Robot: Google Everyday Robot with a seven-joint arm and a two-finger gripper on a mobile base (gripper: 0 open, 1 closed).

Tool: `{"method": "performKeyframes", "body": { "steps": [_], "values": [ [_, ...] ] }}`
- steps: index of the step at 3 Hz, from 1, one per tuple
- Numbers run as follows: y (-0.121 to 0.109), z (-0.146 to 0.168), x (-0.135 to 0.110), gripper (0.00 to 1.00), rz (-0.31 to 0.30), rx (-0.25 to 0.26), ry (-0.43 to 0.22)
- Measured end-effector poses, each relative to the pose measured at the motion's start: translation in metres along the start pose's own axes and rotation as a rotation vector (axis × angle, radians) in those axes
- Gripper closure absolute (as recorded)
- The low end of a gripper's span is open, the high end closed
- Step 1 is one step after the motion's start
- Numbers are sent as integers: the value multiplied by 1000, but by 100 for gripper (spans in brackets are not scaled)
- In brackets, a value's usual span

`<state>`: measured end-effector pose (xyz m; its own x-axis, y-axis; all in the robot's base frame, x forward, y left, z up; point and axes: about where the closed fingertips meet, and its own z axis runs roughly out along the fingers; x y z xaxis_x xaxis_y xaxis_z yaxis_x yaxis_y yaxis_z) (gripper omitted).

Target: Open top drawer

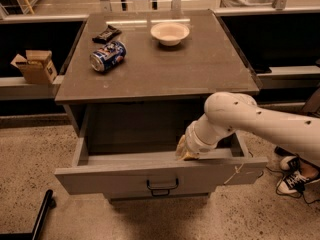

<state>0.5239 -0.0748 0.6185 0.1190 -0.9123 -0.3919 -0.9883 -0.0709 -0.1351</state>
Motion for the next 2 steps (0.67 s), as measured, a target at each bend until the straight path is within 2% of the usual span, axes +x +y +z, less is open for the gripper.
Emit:
{"method": "performKeyframes", "body": {
  "steps": [2],
  "values": [
    [0, 0, 0, 14, -4, 3, -12]
  ]
}}
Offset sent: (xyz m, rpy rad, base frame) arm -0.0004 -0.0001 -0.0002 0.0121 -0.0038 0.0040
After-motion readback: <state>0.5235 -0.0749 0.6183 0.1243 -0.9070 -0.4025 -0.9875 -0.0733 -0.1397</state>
